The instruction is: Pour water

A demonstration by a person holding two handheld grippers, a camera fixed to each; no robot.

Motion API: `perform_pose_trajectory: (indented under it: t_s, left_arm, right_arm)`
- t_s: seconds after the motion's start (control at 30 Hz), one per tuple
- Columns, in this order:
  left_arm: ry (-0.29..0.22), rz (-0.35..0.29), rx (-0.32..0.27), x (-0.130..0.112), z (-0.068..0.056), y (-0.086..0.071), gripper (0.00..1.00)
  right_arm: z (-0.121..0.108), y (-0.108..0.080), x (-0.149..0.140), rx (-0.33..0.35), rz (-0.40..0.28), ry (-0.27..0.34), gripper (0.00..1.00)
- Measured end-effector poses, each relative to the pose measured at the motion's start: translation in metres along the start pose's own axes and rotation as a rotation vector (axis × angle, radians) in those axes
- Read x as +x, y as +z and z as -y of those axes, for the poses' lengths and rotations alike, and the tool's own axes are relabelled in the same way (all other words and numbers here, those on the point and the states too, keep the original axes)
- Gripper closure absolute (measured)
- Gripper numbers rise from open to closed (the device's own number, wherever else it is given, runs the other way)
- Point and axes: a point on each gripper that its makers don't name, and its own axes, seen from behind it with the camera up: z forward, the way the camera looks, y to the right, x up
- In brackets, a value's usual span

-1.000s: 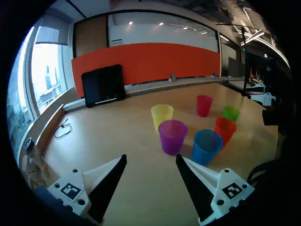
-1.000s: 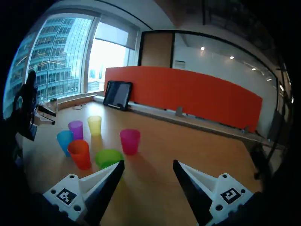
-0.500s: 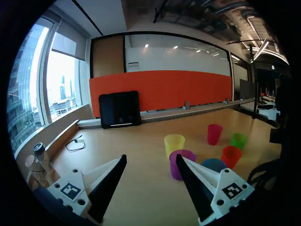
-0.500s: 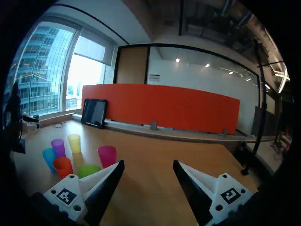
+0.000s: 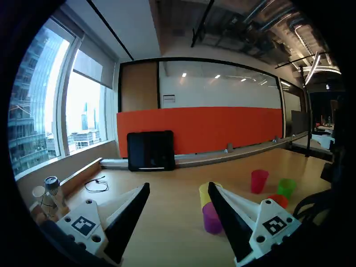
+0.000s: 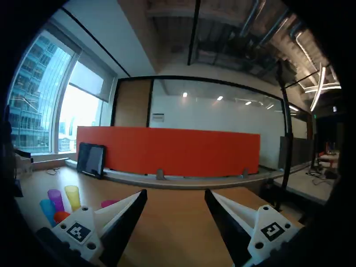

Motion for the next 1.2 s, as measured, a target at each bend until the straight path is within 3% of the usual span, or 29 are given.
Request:
perform_pose_trajectory:
  t_s: [0.2, 0.4, 1.2]
  left_arm:
    - [0.001, -0.065, 0.025, 0.014, -0.002, -0.001, 0.03]
    - [0.013, -0.100, 0.034, 0.021, -0.005, -0.003, 0.03]
    - [-0.021, -0.119, 0.054, -0.009, -0.016, 0.003, 0.02]
  right_arm:
    - [0.004, 0.000, 0.004, -0.037, -0.040, -0.017, 0.00]
    - [0.003, -0.003, 0.001, -0.066, -0.046, 0.013, 0.00]
    - [-0.006, -0.017, -0.019, -0.098, -0.001, 0.056, 0.00]
